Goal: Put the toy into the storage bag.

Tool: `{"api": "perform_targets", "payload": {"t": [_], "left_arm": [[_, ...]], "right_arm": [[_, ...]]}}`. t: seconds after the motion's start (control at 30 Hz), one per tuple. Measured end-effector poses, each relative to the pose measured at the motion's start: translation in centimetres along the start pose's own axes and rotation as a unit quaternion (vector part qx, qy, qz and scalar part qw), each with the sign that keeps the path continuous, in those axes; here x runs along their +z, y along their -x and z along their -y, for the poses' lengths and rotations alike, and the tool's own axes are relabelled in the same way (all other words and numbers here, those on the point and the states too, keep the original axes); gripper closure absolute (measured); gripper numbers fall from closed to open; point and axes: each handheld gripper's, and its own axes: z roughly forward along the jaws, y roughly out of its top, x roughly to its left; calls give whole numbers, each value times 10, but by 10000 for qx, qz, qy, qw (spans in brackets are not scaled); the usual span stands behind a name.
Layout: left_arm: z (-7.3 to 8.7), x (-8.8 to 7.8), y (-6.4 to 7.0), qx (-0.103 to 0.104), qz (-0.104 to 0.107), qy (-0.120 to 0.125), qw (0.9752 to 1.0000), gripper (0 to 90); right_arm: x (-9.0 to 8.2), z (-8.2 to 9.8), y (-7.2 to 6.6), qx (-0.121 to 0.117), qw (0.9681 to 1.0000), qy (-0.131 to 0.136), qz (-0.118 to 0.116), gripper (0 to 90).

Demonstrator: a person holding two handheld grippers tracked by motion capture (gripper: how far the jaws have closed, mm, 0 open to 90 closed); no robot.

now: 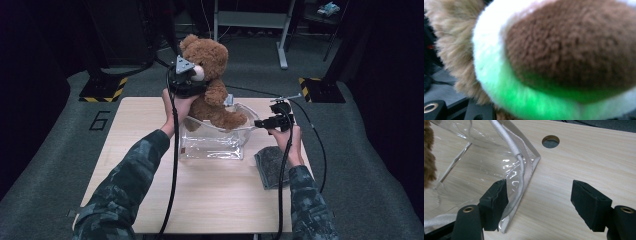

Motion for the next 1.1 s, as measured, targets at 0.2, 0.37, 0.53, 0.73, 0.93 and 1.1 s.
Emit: {"api": "perform_targets", "payload": {"t": [0.2,0.37,0.53,0.73,0.93,1.1], "left_arm": [[1,-2,9,197,186,-53,9996,424],[2,-1,9,102,261,-31,9996,424],[1,1,9,123,329,-86,9993,424],[0,0,10,190,337,-108,9992,433],[-2,-10,9,302,259,-63,9992,447],[-2,-19,6,323,213,8,9992,453]], "right_arm": [[-2,-24,-16,-322,9991,269,5,287],[1,-54,-28,-726,9969,307,53,312],[20,-78,-43,-1079,9939,210,43,410],[46,-89,-58,-1495,9887,-14,-32,735],[46,-94,-56,-981,9952,57,-40,867],[45,-93,-46,-471,9988,87,-66,868]]}}
